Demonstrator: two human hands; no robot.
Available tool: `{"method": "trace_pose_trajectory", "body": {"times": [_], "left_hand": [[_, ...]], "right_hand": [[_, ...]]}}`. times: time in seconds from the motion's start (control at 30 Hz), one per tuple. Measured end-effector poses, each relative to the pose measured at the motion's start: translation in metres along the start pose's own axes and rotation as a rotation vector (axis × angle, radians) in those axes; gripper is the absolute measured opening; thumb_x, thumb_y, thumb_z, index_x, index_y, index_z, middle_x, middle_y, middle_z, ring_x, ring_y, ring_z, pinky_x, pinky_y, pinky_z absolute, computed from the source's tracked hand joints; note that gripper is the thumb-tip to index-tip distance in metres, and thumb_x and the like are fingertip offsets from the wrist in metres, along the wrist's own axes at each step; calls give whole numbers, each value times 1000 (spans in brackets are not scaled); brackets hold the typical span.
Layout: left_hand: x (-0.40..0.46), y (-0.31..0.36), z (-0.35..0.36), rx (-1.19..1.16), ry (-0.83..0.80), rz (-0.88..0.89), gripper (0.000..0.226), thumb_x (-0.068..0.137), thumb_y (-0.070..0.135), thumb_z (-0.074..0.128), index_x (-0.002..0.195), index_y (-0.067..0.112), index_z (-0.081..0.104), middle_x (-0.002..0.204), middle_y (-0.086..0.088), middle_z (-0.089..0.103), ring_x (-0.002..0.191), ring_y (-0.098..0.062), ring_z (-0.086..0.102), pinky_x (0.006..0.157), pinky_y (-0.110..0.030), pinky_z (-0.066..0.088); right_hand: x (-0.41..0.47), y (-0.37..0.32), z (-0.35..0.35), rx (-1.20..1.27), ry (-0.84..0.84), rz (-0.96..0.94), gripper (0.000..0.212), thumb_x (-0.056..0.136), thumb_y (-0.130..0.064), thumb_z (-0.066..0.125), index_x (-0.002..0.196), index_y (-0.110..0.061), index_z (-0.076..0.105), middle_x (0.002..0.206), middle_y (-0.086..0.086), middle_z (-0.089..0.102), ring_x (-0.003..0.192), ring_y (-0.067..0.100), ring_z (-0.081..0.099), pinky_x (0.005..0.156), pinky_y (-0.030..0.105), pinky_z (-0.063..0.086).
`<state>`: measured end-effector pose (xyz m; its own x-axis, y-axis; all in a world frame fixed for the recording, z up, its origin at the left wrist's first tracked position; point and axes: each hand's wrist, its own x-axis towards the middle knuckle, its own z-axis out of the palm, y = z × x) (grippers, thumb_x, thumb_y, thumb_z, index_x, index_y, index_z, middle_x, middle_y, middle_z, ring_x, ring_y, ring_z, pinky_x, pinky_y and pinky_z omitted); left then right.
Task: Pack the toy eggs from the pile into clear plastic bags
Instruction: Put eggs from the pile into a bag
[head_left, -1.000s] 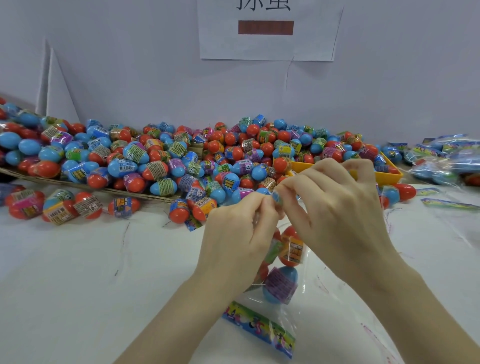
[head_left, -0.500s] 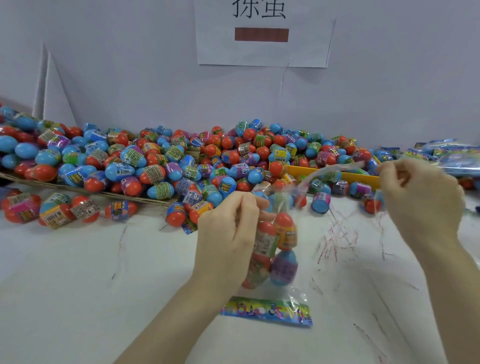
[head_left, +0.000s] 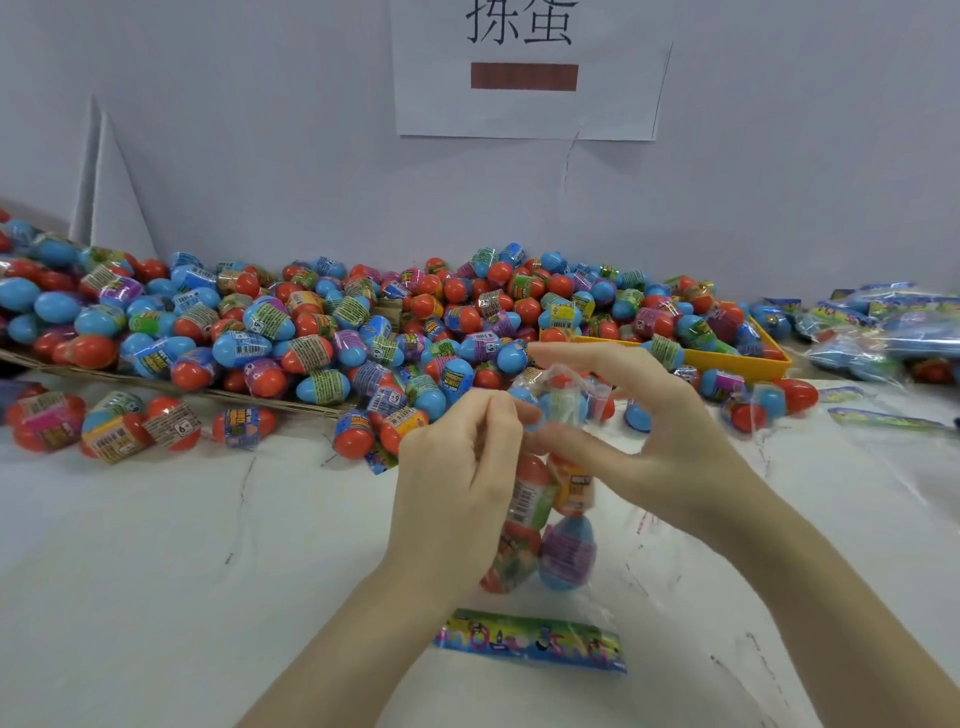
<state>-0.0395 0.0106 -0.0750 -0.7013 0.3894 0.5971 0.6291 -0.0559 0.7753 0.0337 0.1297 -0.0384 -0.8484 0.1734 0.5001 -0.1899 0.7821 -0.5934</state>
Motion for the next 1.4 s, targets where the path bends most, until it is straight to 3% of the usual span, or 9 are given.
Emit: {"method": "trace_pose_trajectory", "body": {"times": [0.2, 0.33, 0.6, 0.77, 0.9, 1.0, 1.1, 1.23, 1.4], "left_hand": [[0, -1, 1, -7, 5, -42, 27, 88, 31, 37, 71, 34, 58, 73, 0, 67, 60, -19, 65, 55, -46, 53], [0, 1, 0, -47, 18, -60, 25, 90, 27, 39, 73, 31, 57, 67, 22, 67, 60, 1, 65, 54, -17, 52], [5, -2, -3, -184, 177, -188, 36, 96, 10, 38, 69, 21, 58, 53, 4, 66, 50, -1, 60, 49, -11, 45], [5, -3, 0, -198, 99, -261, 32, 98, 16, 36, 77, 20, 60, 54, 4, 67, 54, -2, 60, 57, -12, 47], [7, -4, -1, -247, 107, -315, 32, 97, 14, 36, 77, 18, 61, 54, 3, 67, 55, -1, 61, 55, -10, 46], [8, -4, -1, -272, 105, -345, 33, 97, 14, 36, 77, 18, 62, 53, 3, 67, 52, 0, 60, 53, -9, 45], [8, -2, 0, -269, 77, -341, 33, 97, 14, 36, 76, 17, 62, 53, 3, 66, 54, -1, 61, 55, -10, 46], [7, -2, 1, -247, 54, -339, 34, 96, 14, 36, 75, 19, 62, 53, 3, 66, 55, -2, 62, 56, -12, 48], [7, -2, 0, -245, 37, -342, 33, 97, 15, 36, 76, 18, 62, 54, 3, 67, 55, -3, 63, 55, -12, 48]], "right_hand": [[2, -4, 0, 36, 331, -25, 29, 77, -8, 66, 98, -28, 64, 83, -22, 63, 90, 7, 56, 76, 14, 46], [3, -2, -15, 520, 552, 198, 9, 74, -13, 65, 77, -20, 70, 70, -20, 70, 75, -5, 64, 62, 6, 45], [-16, 75, -81, 410, 1198, 856, 20, 93, -16, 51, 112, -18, 58, 105, -2, 58, 71, 1, 53, 70, 20, 51], [-23, 70, -80, -226, 672, 791, 109, 69, 14, 66, 147, -32, 6, 156, 3, -2, 130, 31, 36, 86, 35, 45], [-16, 59, -67, -635, -4, 901, 136, 62, -19, 85, 136, -44, -27, 151, 2, -29, 112, 41, 54, 79, 44, 52], [-15, 53, -65, -519, 185, 661, 101, 61, -62, 63, 145, -41, 10, 151, 5, 27, 59, 18, 62, 57, 31, 49], [-14, 51, -66, -112, 422, 497, 63, 77, -68, 33, 94, -21, 72, 116, 9, 64, 75, 24, 59, 64, 30, 37], [-15, 49, -65, -647, 475, 509, 26, 87, -20, 61, 112, -22, 67, 120, 11, 50, 110, 30, 40, 86, 38, 25], [-11, 50, -70, 10, 349, 550, 113, 67, -24, 78, 142, -47, -3, 150, 13, 20, 85, 23, 65, 84, 32, 49]]}}
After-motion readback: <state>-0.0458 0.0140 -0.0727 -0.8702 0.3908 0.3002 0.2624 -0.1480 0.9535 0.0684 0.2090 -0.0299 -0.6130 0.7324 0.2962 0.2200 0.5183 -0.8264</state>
